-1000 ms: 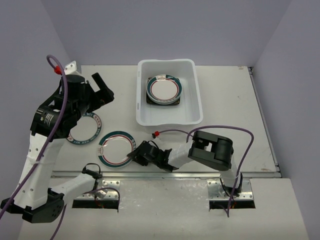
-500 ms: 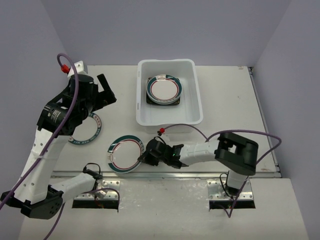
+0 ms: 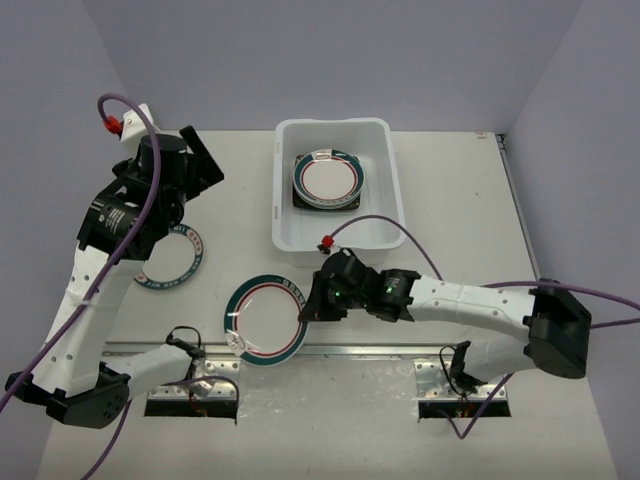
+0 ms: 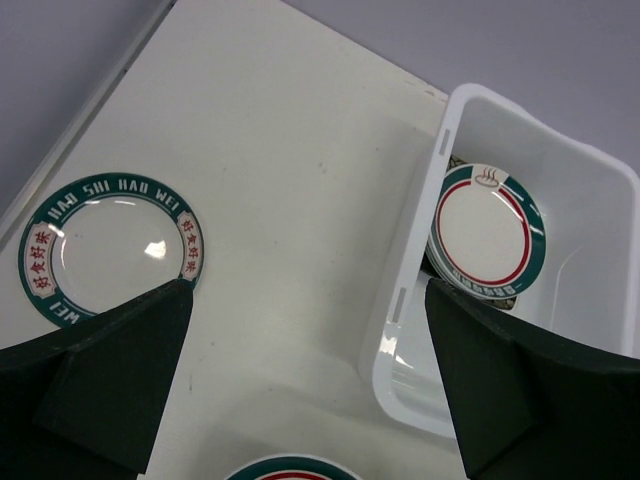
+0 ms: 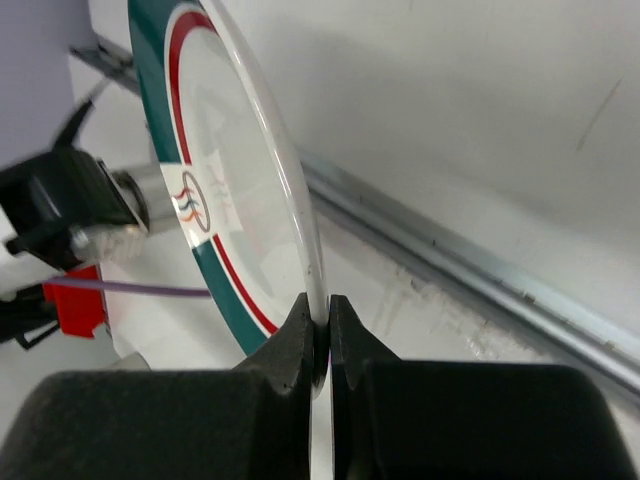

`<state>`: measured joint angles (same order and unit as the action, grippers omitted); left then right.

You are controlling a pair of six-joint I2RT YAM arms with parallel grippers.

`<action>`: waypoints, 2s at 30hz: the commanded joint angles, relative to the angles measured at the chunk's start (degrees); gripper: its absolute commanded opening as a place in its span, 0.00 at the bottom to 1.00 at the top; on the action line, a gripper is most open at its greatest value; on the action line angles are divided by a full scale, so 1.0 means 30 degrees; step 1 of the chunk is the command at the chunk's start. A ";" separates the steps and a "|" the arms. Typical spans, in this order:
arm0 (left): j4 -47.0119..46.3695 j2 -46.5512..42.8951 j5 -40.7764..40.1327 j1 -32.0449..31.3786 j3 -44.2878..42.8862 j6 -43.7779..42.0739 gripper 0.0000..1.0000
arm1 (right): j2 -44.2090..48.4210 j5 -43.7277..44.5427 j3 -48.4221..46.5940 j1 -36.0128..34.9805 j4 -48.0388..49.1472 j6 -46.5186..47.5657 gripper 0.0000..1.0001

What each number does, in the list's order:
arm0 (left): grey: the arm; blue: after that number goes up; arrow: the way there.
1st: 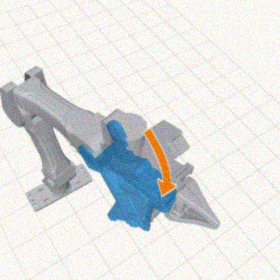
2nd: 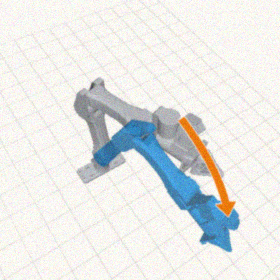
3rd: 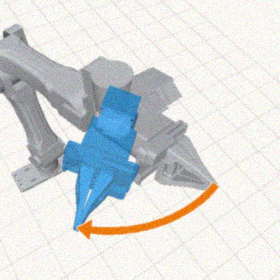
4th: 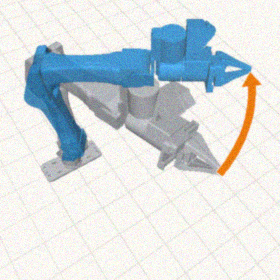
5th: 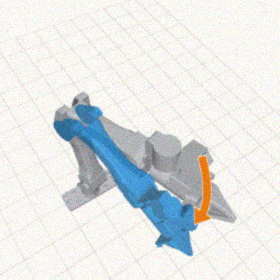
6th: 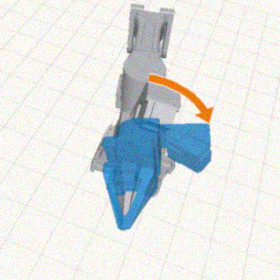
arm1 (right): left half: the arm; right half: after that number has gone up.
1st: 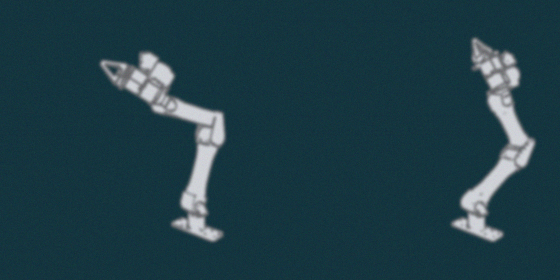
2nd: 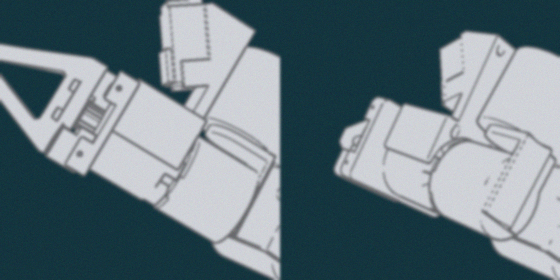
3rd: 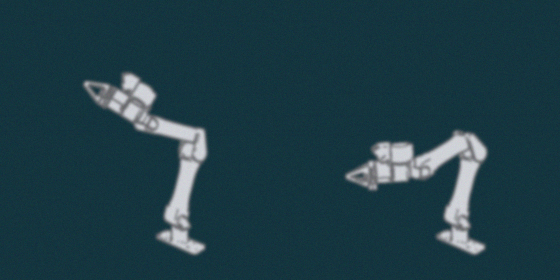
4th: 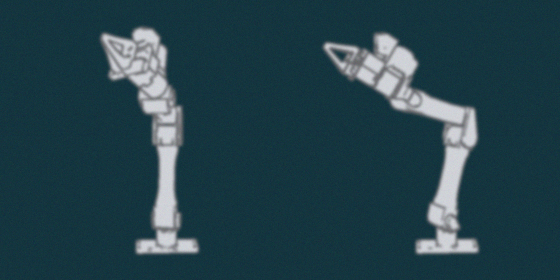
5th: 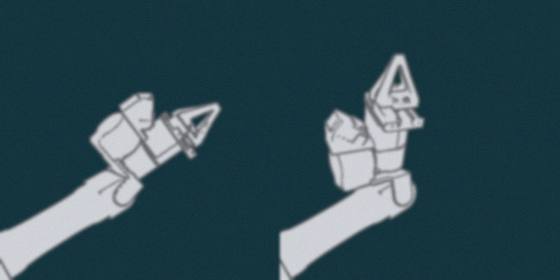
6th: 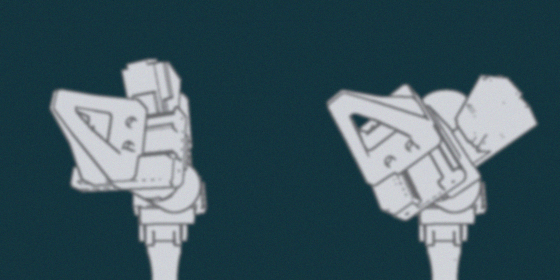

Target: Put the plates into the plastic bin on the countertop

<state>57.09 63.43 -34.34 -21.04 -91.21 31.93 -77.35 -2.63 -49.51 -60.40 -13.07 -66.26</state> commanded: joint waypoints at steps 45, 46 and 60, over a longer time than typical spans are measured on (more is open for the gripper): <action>-0.0306 0.1941 0.6715 0.5258 0.9555 0.7122 1.00 | -1.5682 -0.4580 -2.4852 1.5610 -1.1311 1.2973 0.99; -0.0332 0.1977 0.6725 0.5469 0.9362 0.7210 1.00 | -1.6045 -0.4984 -2.4828 1.5593 -1.1450 1.2974 0.99; 0.0873 -0.0822 0.4248 0.9235 1.2036 1.1851 1.00 | -0.9644 -0.6815 -2.2185 1.4924 -1.1096 1.3073 0.99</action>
<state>61.10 66.98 -18.19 0.13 -59.80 61.41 -123.89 -18.51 -122.43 -14.79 -49.59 -27.93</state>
